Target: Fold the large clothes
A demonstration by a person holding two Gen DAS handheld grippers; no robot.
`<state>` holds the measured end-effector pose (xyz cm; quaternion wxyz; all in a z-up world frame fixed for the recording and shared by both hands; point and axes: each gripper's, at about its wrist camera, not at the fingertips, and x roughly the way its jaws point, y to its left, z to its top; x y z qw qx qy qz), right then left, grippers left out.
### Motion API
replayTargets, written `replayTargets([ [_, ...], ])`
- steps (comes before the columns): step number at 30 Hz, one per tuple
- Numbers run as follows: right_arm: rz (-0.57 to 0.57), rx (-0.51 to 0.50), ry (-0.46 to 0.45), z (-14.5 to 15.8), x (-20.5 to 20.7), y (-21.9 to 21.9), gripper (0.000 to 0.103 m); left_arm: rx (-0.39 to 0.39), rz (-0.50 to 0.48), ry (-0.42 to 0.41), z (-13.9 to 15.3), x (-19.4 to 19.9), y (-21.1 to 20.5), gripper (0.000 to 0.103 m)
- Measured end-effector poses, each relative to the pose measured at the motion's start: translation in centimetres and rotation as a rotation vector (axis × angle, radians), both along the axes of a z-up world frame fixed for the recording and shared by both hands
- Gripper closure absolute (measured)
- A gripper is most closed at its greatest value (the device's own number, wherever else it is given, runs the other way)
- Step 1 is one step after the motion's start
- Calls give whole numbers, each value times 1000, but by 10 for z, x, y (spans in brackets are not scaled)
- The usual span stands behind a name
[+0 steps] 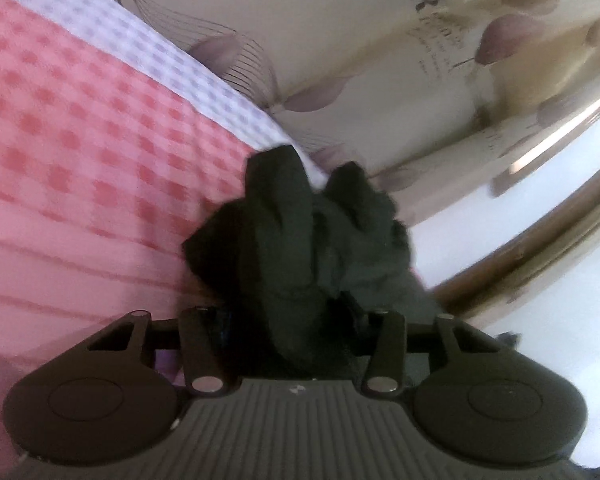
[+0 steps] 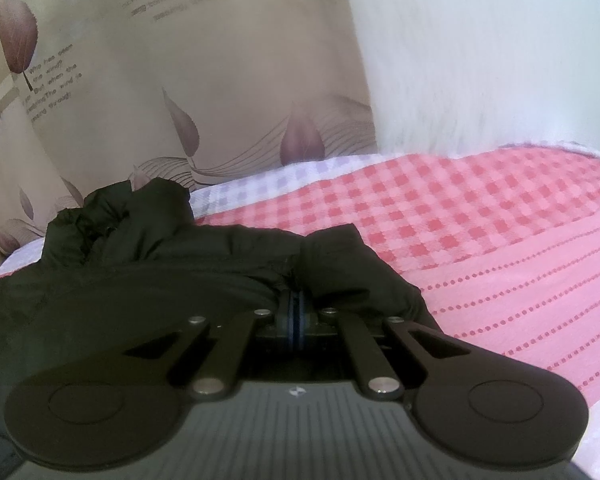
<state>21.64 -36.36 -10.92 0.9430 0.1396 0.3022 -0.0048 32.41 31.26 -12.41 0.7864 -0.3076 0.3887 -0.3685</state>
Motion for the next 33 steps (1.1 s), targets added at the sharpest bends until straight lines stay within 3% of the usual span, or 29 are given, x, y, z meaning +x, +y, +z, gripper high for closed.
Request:
replayTargets([
  [7,-1,-25,-1,0,1,2,102,52,-58,-34,0,1,-13,55],
  [13,-3,-42,-3,0,0,4,102,79,-44,-96,8,-8,-15,72],
  [17,-4,-23,-1,0,1,1,102,120,-8,-133,26,-19,-21,78],
  [22,-2,-25,2,4,1,0,100,230,41,-134,59,-30,-36,81],
  [25,-9,-95,-61,22,-16,17,92,300,58,-132,89,-38,-50,82],
  [28,51,-64,-160,46,-43,34,83,353,77,-119,117,-47,-66,83],
  [32,224,31,-233,69,-73,62,40,411,99,-98,152,-60,-95,83],
  [33,270,62,-240,71,-77,69,39,430,104,-99,161,-64,-105,83],
])
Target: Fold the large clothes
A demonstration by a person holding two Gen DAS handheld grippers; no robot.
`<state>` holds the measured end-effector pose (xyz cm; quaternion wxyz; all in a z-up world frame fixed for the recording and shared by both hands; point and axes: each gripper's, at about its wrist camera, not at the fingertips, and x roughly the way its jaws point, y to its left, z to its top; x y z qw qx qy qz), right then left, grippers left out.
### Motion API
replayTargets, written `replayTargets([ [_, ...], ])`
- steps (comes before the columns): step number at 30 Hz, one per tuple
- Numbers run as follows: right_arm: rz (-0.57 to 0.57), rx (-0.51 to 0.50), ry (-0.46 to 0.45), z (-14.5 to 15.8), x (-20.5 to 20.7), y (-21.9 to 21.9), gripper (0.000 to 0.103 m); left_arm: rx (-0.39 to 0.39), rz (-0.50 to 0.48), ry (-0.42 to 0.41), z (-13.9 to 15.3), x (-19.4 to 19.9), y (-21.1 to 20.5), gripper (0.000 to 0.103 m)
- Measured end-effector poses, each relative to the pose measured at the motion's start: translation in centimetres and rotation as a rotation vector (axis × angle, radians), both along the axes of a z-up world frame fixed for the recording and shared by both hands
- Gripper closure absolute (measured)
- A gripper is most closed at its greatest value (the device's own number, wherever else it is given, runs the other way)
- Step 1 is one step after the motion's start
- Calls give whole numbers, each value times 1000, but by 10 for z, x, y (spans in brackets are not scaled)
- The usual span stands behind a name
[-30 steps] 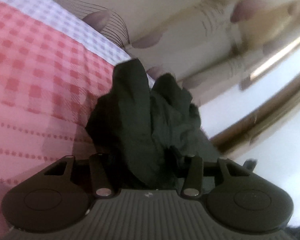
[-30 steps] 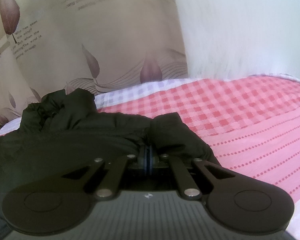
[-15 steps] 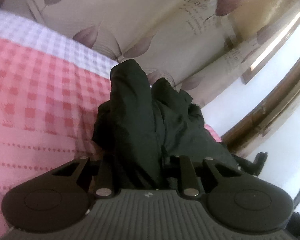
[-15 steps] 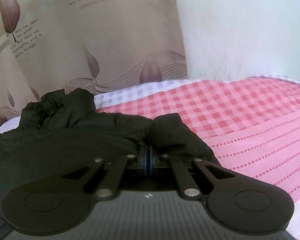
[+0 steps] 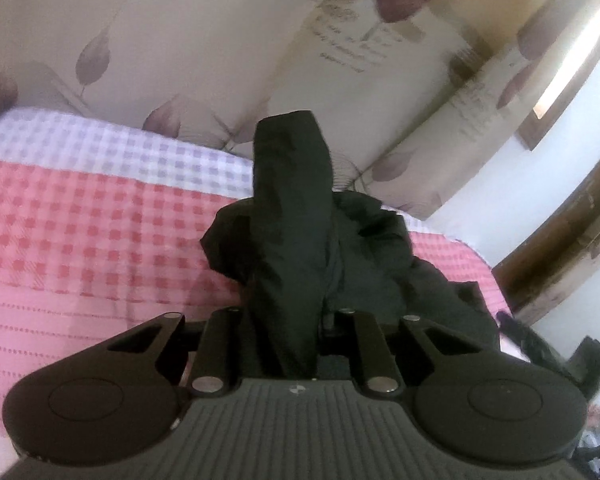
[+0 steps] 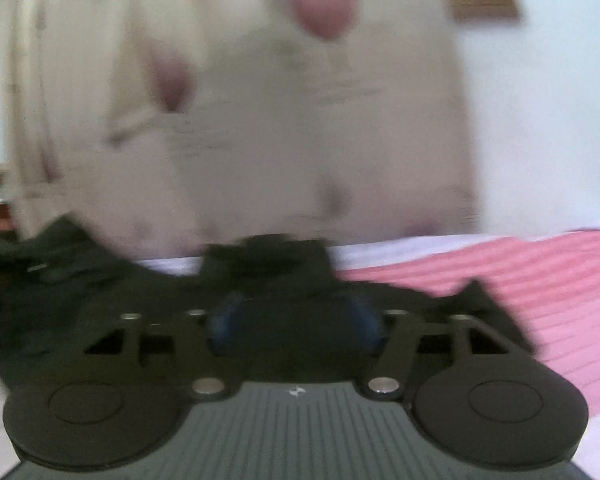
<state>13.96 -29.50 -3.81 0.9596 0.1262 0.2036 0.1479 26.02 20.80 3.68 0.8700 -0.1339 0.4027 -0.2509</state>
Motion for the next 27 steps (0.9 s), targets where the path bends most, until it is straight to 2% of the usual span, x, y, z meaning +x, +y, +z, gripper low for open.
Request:
replayTargets([
  [2,116,33,22,-1,0,22,41,19,5,3,15,-8,-18,83],
  [4,193,-18,49,-5,4,50,47,49,7,-5,29,-16,-37,83],
  [5,231,-56,63,-11,9,69,59,54,8,-4,35,-19,-46,83],
  [6,258,-69,86,-17,17,82,67,51,10,1,41,-22,-56,83],
  [9,268,-106,166,-34,48,109,69,53,15,14,57,-33,-84,83],
  [10,269,-82,198,-39,59,111,69,48,12,24,62,-37,-94,83],
  [15,283,145,340,-55,93,94,70,45,-37,53,81,-54,-161,83],
  [19,266,430,407,-69,95,59,71,19,-97,79,77,-61,-225,83],
  [20,249,510,400,-70,88,44,70,10,-109,84,75,-62,-239,83],
  [23,192,595,331,-65,57,6,69,-68,-100,127,60,-63,-273,83],
  [25,154,682,286,-64,31,-23,62,-124,-97,159,42,-62,-292,81],
  [27,114,728,245,-64,4,-51,46,-278,-83,238,15,-59,-302,76],
])
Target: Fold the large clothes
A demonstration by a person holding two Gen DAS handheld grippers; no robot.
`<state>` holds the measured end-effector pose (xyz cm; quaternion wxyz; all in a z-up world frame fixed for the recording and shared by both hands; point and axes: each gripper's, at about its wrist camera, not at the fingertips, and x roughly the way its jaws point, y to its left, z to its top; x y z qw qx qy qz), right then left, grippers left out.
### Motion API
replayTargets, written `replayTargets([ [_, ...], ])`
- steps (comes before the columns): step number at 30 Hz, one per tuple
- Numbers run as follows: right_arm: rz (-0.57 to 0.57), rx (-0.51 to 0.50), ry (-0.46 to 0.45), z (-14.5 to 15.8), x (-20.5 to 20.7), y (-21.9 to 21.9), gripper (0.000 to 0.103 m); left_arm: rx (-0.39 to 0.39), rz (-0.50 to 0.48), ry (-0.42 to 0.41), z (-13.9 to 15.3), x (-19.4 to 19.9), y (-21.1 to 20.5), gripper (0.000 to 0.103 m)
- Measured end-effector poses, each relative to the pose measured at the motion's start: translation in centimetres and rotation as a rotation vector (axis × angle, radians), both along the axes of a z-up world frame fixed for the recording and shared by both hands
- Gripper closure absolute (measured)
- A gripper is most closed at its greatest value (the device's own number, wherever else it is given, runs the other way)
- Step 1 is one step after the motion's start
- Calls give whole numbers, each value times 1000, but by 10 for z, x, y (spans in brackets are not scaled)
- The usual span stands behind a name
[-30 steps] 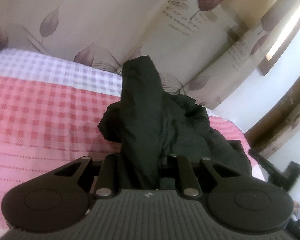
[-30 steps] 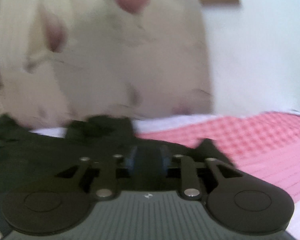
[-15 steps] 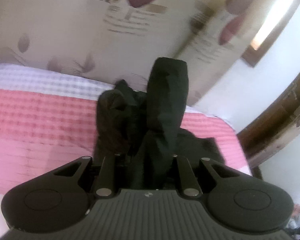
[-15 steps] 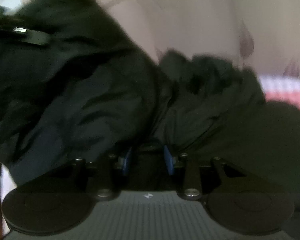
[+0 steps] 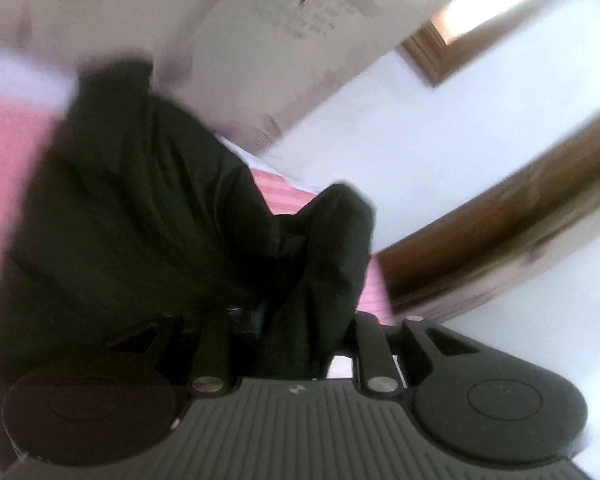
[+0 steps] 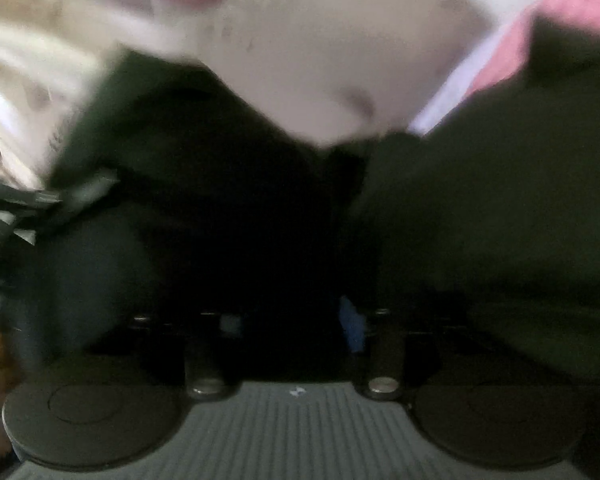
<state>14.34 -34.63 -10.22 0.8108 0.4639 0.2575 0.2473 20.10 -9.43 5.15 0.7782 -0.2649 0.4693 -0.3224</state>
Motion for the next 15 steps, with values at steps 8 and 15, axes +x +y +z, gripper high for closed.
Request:
replayTargets([
  [8,-121,161,-65,-3,-76,-64,9,-543,-1,156,-90,6,-10,54],
  [15,-92,139,-40,14,-68,-61,3,-953,125,-98,-90,-40,34,34],
])
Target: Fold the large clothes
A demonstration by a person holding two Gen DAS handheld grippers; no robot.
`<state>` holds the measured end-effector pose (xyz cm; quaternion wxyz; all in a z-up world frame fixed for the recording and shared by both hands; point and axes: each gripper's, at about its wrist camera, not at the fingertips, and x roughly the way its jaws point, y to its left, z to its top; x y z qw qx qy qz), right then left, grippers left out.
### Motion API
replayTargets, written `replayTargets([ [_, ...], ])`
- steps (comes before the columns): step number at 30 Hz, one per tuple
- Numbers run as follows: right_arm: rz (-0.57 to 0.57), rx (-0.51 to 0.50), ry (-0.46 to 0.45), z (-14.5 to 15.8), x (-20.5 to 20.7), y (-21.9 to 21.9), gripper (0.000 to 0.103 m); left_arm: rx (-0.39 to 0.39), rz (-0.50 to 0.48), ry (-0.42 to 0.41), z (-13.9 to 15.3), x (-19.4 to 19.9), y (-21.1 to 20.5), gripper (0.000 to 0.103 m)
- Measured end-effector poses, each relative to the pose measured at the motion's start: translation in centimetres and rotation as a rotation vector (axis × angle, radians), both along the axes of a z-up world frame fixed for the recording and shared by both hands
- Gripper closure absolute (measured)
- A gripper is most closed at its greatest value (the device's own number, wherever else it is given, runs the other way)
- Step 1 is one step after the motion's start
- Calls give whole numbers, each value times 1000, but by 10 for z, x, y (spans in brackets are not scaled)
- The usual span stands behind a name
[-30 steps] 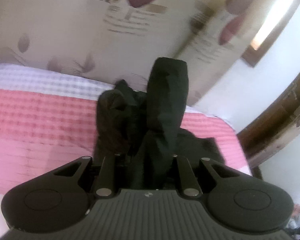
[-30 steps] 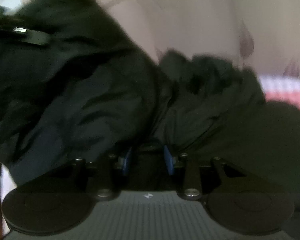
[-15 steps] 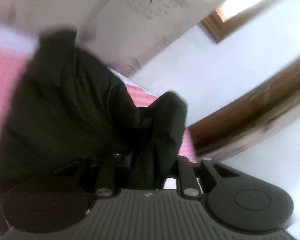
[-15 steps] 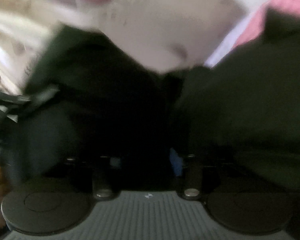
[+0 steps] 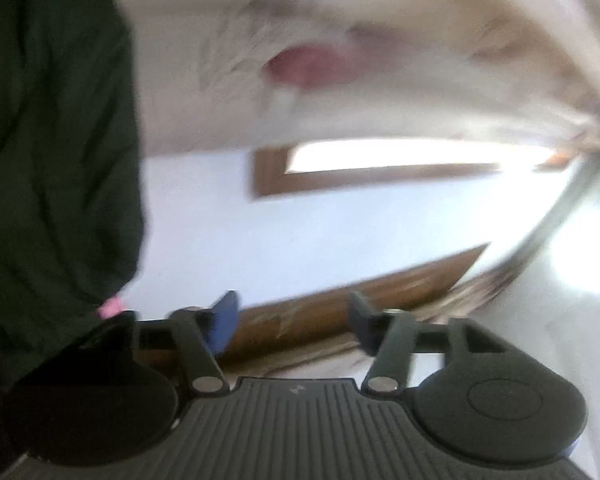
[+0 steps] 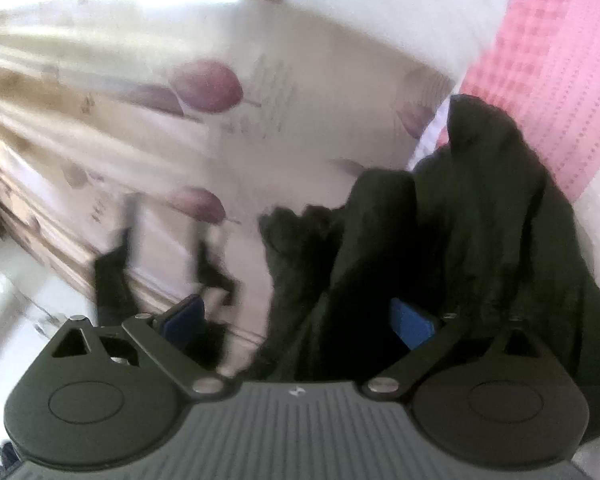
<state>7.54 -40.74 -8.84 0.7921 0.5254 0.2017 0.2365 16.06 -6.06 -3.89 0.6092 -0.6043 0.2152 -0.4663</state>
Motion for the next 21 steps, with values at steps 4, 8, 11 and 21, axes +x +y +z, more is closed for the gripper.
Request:
replayTargets([
  [4,33,-24,22,-2,10,6,3,150,60,-135,28,-45,49,30],
  [8,49,-41,31,8,19,9,2,401,66,-144,12,-78,77,19],
  [11,84,-76,74,21,37,14,1,388,-43,-55,-32,-79,68,21],
  [21,295,-464,185,58,131,61,2,334,-243,-69,-95,-55,-13,30],
])
